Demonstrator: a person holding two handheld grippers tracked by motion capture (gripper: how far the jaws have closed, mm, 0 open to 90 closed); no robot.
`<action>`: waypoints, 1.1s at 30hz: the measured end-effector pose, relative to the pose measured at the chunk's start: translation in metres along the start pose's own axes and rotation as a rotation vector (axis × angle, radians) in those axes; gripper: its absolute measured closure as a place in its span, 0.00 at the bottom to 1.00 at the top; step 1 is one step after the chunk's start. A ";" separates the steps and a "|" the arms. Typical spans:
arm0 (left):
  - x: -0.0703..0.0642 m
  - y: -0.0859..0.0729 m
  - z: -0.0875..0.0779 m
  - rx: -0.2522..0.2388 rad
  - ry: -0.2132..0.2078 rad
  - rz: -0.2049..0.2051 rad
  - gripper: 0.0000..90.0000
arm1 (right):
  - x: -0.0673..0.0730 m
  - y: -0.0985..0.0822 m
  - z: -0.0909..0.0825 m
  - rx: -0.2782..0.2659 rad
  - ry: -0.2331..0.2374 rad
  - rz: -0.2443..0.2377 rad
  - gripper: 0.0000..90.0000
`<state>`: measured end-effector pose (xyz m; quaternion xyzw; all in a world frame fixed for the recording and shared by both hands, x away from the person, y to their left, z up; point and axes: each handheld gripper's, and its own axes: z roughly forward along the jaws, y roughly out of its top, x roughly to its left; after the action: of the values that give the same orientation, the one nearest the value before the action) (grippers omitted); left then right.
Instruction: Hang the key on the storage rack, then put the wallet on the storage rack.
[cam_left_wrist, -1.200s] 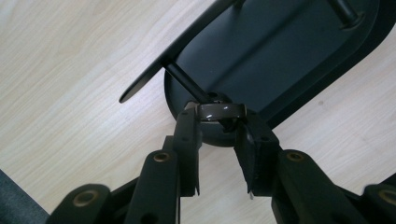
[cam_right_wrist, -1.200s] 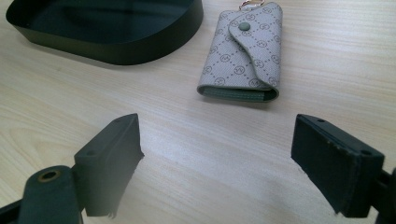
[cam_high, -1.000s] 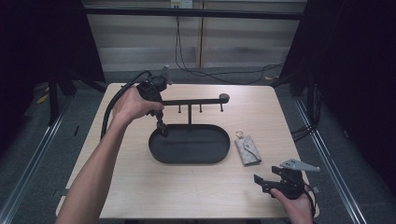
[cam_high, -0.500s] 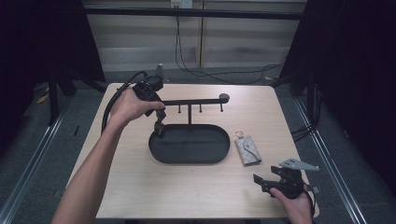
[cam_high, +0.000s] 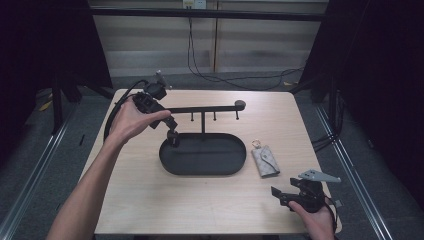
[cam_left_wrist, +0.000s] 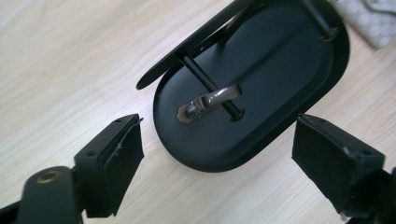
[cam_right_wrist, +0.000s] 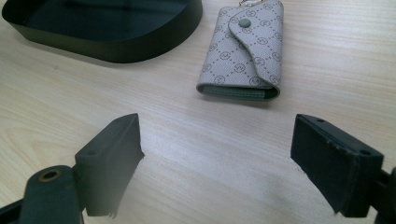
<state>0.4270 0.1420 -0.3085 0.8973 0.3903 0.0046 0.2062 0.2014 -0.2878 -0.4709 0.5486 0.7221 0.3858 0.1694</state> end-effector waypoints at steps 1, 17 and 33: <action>0.001 -0.002 -0.001 -0.010 -0.009 -0.005 0.19 | 0.000 0.000 0.000 -0.002 0.001 -0.001 0.18; -0.001 -0.042 0.003 -0.109 0.045 0.048 0.19 | 0.001 -0.001 -0.001 -0.005 -0.006 -0.003 0.18; 0.008 -0.077 0.004 -0.205 0.089 -0.006 0.24 | 0.001 0.000 -0.001 -0.005 -0.014 0.000 0.18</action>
<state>0.3791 0.1930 -0.3423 0.8692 0.3992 0.0839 0.2794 0.2008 -0.2874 -0.4704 0.5510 0.7199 0.3836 0.1759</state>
